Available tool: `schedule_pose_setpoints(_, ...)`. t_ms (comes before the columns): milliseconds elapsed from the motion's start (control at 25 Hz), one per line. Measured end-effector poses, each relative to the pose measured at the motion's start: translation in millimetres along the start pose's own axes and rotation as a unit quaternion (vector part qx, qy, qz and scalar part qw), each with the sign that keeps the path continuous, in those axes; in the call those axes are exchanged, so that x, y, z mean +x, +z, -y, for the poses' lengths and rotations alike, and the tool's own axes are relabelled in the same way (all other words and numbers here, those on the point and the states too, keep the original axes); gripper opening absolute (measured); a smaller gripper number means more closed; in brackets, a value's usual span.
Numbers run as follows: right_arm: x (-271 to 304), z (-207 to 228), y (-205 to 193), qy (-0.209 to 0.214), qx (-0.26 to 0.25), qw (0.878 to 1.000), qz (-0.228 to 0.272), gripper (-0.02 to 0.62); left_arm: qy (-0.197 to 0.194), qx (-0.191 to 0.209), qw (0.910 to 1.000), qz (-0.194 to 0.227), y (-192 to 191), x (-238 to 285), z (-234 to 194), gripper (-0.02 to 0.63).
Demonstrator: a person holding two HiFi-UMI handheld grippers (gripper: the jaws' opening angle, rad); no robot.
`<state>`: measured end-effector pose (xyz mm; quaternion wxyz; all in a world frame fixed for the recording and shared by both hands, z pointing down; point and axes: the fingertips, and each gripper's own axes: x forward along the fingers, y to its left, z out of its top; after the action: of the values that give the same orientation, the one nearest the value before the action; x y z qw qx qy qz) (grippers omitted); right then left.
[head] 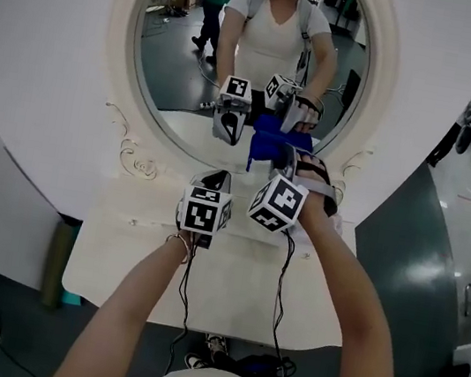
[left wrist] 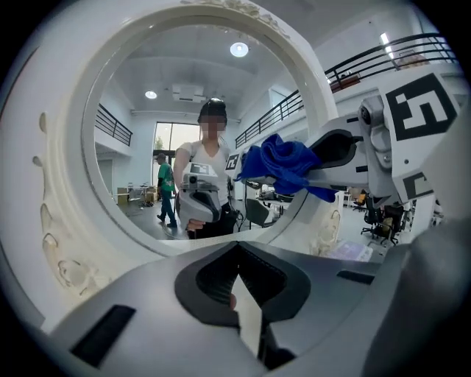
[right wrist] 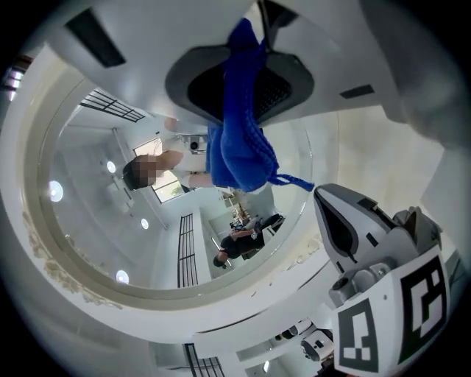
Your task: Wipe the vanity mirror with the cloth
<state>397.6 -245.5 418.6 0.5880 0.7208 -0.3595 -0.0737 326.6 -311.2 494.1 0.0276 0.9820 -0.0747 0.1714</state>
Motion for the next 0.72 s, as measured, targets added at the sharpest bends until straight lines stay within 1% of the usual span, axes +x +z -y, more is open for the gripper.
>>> schedule_pose_setpoints(200,13.0,-39.2,2.0,0.037,0.003,0.999,-0.002,0.066,0.003,-0.012,0.9997,-0.020,-29.3,0.8,-6.7,0.005)
schedule_pose_setpoints(480,24.9,-90.8,6.2,0.092,-0.006,0.996,-0.006,0.066,0.021,-0.038,0.9983,-0.040,-61.5,-7.0,-23.6,0.006)
schedule_pose_setpoints(600,30.0,-105.5,9.8,0.108,-0.010,0.994,-0.008,0.066,0.029,-0.046,0.9975,-0.045,-69.8,-9.7,-32.8,0.005)
schedule_pose_setpoints(720,34.9,-111.4,12.9,0.112,-0.013,0.994,-0.009,0.066,0.036,-0.052,0.9971,-0.044,-73.5,-12.0,-41.9,0.005)
